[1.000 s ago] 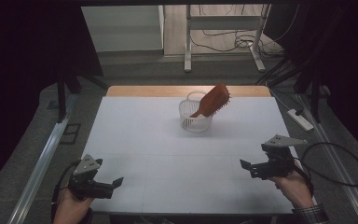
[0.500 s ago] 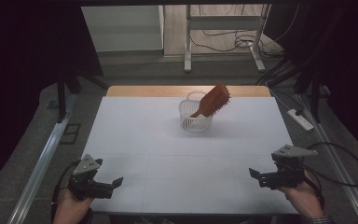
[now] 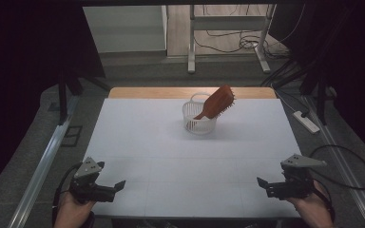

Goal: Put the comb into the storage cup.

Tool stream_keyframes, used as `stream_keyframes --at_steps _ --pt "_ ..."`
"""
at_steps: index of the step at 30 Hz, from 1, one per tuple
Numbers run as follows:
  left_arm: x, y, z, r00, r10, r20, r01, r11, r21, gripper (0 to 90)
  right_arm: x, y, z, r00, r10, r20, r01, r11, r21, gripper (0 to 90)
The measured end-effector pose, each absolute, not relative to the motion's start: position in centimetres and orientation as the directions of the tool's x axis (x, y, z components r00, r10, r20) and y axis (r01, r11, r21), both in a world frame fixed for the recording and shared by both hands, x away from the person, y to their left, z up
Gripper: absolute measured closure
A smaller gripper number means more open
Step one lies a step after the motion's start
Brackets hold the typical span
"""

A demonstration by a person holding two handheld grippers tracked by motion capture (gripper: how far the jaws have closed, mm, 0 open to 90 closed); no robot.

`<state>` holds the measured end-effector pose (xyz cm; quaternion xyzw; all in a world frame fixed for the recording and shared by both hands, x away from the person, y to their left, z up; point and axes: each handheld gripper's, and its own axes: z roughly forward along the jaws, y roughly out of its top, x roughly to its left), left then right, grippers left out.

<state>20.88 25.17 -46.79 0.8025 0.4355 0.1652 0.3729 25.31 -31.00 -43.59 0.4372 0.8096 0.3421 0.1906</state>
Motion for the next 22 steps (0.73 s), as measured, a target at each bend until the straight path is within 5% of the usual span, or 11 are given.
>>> stream_keyframes --at_steps 22 --pt "20.9 25.2 -46.8 0.567 0.822 -0.061 0.579 -0.344 0.739 0.0 24.0 -31.9 -44.4 -0.505 0.862 -0.040 0.609 0.389 0.691 0.0"
